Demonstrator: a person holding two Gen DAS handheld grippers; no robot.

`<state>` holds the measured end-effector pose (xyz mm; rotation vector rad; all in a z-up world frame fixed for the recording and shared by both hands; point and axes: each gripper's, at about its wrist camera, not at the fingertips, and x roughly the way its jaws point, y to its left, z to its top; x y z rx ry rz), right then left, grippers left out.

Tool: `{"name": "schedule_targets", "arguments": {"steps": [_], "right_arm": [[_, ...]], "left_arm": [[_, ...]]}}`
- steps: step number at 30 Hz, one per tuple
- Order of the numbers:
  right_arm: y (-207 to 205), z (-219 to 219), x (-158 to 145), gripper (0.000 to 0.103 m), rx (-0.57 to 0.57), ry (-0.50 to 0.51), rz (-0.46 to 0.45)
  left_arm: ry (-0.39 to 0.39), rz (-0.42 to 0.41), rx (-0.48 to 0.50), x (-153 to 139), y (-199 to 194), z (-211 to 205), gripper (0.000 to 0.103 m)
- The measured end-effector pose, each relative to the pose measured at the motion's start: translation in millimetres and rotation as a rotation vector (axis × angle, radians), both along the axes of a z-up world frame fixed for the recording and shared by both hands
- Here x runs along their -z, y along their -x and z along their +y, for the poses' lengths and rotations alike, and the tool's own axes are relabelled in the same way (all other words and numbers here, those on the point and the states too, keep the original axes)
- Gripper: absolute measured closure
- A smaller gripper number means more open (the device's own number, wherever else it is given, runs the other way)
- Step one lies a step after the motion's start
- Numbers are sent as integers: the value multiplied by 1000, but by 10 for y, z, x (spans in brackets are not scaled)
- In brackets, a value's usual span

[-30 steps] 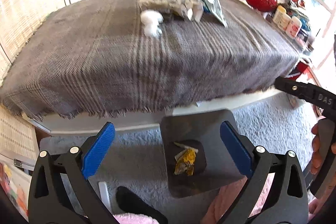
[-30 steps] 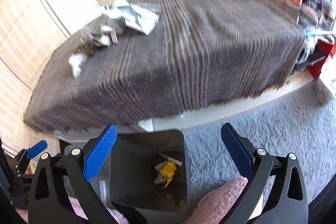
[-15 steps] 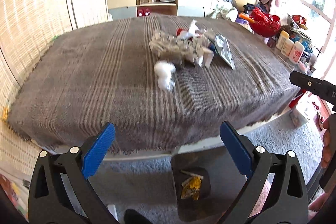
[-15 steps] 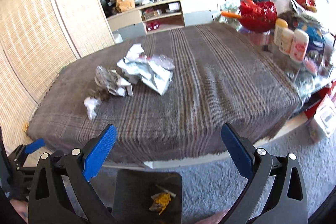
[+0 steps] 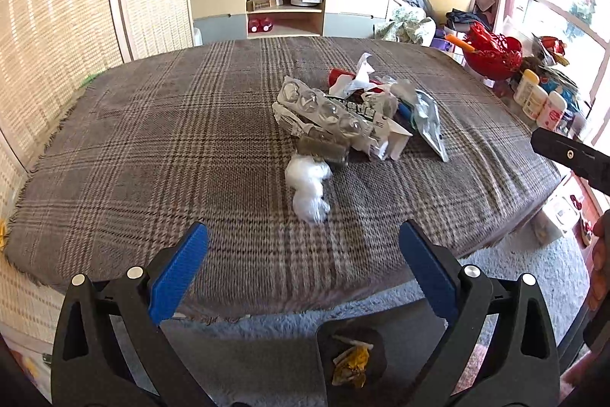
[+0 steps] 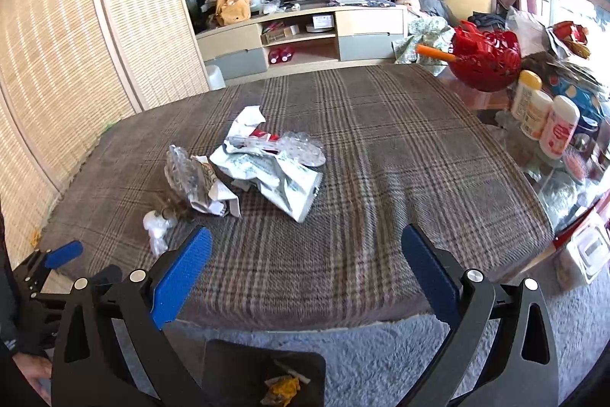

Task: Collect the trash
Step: 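Grasp the white tissue with the left tool while the right tool grasps a white wrapper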

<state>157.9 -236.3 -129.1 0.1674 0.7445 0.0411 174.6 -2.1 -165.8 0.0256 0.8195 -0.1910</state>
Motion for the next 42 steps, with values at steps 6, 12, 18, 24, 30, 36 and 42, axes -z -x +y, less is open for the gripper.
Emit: {"name": "schedule_targets", "arguments": {"steps": [6,12,18,24,30,36,42], "right_arm": [[-211,114,57,3,-23,-8,7],[-405,166,183,3,-41,-18,22],[-579,267,266,3,-54,-29,29],[-791,522,261,3,-81,9,7],[-983,689,281,13,-91,88,-6],[-1166,732,428,30,-100,91,54],[-1148,584,508,65,-89,47,74]], "left_arm": [[3,28,-12,112,-246,7,17],[-17,48,-3,212,-423,-13,20],[-29,62,0,303,-532,9,22],[-18,82,-2,395,-643,16,27],[-4,96,-1,447,-766,10,35],[0,112,14,500,-846,5,39],[19,120,35,522,-862,8,78]]}}
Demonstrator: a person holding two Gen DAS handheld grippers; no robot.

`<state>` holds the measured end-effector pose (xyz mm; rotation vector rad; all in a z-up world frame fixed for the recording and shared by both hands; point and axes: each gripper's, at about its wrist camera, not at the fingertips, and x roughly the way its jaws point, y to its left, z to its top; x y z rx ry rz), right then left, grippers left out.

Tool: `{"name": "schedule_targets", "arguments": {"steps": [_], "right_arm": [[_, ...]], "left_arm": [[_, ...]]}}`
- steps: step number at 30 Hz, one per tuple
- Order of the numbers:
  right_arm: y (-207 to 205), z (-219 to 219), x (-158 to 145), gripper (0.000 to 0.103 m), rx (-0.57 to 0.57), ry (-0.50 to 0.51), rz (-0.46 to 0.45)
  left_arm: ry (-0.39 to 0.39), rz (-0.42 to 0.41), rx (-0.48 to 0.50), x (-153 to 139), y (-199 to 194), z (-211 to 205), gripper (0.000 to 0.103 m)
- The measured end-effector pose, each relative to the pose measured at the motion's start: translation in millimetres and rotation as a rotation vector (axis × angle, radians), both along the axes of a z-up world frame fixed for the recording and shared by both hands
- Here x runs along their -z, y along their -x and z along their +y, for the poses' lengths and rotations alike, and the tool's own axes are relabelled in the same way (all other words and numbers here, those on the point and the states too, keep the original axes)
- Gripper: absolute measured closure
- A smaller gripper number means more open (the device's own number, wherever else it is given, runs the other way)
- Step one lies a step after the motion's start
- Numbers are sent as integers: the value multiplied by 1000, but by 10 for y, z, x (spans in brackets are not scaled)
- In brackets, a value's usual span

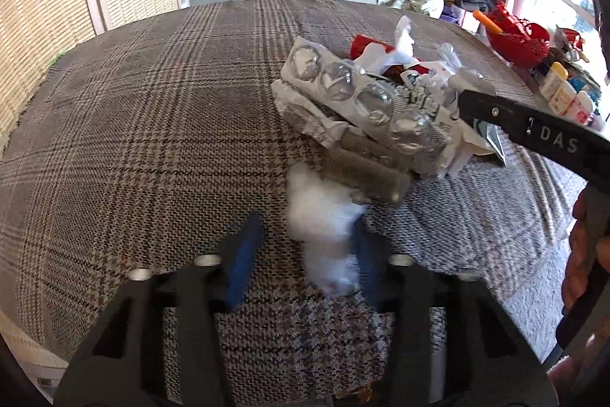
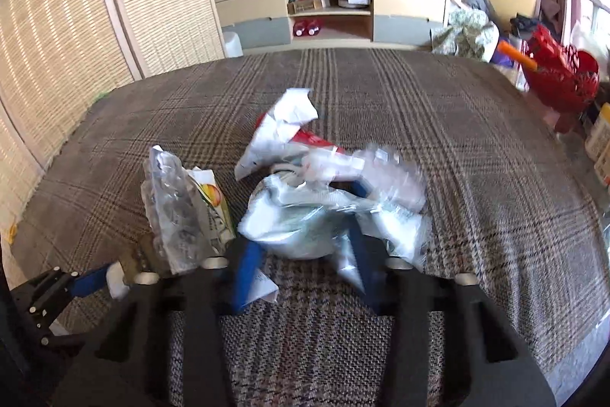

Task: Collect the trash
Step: 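Grasp the white tissue with the left tool while the right tool grasps a white wrapper, then lower the tissue into the bin and open the left tool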

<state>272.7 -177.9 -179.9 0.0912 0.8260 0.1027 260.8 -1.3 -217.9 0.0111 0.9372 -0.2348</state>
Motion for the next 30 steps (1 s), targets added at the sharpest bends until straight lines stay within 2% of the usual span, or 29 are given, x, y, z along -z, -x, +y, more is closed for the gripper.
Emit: {"name": "schedule_targets", "arguments": {"steps": [8,9,10,21,30], "right_arm": [[275,-144,-158,76,-7,-43,-21],[341,-170,-186,78,-5,-46,-24],[371,-180,-200,86,-5,-47,-26],[862,-311,-336,88,-11,-86,-26],[1401,-379,-515,88,-52,-179,-40]], "left_arm": [[-18,-19,15,-122,191,-19,81],[-19,-20,16,-131,219,-8,81],[-21,-21,17,-144,258,-2,82],[-16,-56,29,-317,796,-1,83],[23,-91,51,-559,1351,-108,83]]}}
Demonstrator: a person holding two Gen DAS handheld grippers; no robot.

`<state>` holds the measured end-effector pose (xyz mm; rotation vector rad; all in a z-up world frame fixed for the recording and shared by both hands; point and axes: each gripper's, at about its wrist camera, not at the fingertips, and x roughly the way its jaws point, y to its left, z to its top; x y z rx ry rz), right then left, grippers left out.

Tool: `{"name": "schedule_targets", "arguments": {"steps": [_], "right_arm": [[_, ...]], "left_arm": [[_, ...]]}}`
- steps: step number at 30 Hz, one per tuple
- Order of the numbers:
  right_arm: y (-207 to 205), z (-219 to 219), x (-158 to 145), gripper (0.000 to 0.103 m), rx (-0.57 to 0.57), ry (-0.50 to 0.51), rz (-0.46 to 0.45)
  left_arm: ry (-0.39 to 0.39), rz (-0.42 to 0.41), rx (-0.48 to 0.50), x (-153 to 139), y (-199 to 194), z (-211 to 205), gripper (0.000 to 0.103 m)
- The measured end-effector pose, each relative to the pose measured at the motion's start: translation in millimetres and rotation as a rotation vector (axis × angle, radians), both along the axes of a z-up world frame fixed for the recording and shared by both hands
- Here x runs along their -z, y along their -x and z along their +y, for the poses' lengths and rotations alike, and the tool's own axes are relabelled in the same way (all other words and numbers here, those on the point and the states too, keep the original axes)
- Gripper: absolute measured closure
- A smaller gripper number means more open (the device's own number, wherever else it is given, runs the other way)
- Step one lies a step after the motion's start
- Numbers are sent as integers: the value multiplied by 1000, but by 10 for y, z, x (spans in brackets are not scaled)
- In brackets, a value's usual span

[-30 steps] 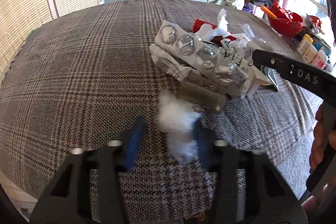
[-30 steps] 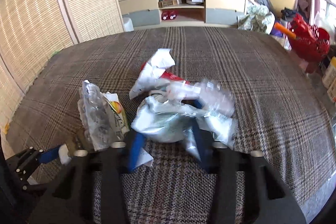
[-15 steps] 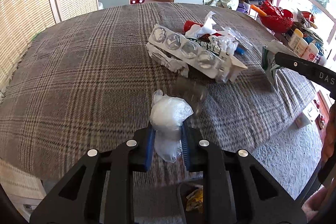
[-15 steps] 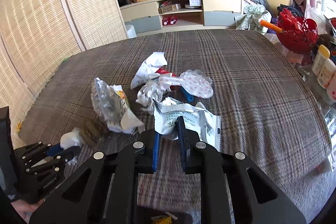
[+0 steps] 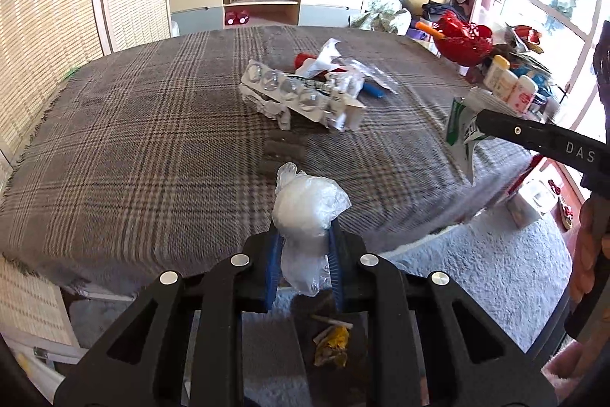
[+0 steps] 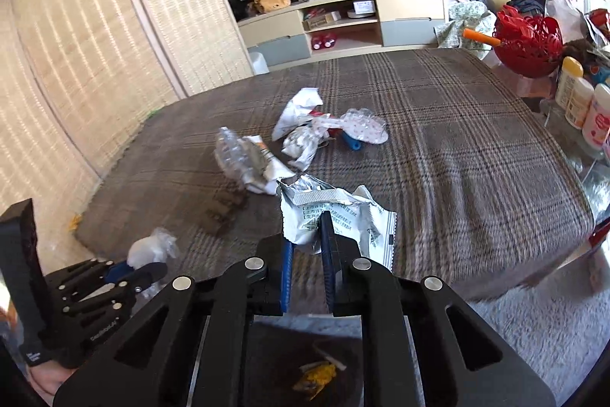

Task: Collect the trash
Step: 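Lower the tissue into the bin and open the left tool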

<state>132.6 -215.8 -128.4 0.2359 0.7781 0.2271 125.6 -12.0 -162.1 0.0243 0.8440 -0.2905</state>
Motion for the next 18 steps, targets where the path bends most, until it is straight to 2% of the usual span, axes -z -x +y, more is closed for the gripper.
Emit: {"name": "schedule_targets", "arguments": {"steps": [10,18], "right_arm": [[483,-28,39,88,0,-21,6],[800,22,336,88,-17,-35,74]], "left_arm": [[6,12,-1,-20,422,-73,83],[3,52,11,168,675,-131,83]]}}
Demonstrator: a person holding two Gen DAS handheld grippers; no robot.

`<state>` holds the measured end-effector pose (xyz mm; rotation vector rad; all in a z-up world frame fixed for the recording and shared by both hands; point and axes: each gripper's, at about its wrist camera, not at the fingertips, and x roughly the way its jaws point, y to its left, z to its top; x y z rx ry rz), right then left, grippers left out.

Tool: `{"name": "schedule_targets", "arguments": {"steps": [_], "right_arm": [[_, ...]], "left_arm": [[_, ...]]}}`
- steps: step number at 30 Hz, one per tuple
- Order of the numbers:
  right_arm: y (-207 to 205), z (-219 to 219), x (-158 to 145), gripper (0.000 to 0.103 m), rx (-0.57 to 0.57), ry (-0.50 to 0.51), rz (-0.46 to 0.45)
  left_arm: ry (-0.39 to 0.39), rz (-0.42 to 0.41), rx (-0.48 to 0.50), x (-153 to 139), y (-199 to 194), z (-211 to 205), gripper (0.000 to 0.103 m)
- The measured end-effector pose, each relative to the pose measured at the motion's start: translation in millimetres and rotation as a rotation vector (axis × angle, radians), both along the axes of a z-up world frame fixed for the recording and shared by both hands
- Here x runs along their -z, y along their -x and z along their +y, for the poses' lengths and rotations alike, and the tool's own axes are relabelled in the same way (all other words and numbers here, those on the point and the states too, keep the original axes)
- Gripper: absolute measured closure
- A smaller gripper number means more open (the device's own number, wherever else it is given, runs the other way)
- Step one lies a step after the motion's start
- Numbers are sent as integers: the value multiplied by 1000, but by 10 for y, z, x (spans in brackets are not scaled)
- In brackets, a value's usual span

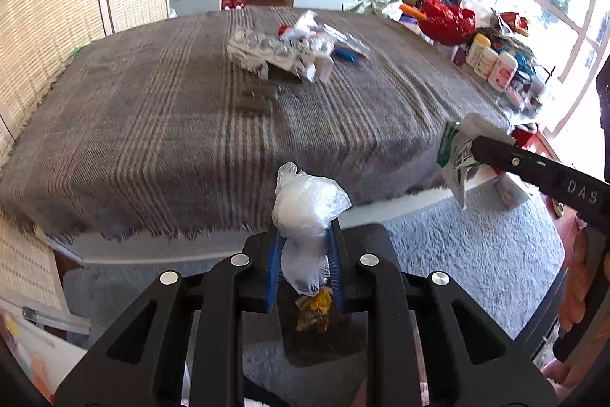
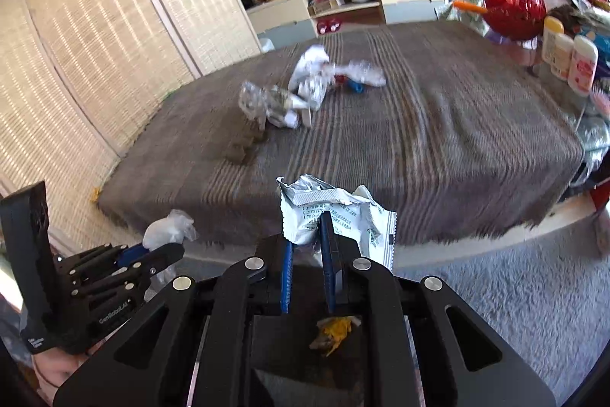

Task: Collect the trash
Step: 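Lower the tissue into the bin and open the left tool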

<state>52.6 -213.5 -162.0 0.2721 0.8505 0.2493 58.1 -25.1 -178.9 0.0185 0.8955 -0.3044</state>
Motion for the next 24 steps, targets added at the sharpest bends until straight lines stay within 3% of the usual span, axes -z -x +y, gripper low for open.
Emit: {"name": "schedule_targets", "arguments": {"steps": [17,24], "right_arm": [[150,208,777,88,-54,37,198],[106,250,935,87,-63,22,244]], "left_arm": [[-12,177,24,741,164,-148,83],[-10,224,38,972,182,-188,83]]}}
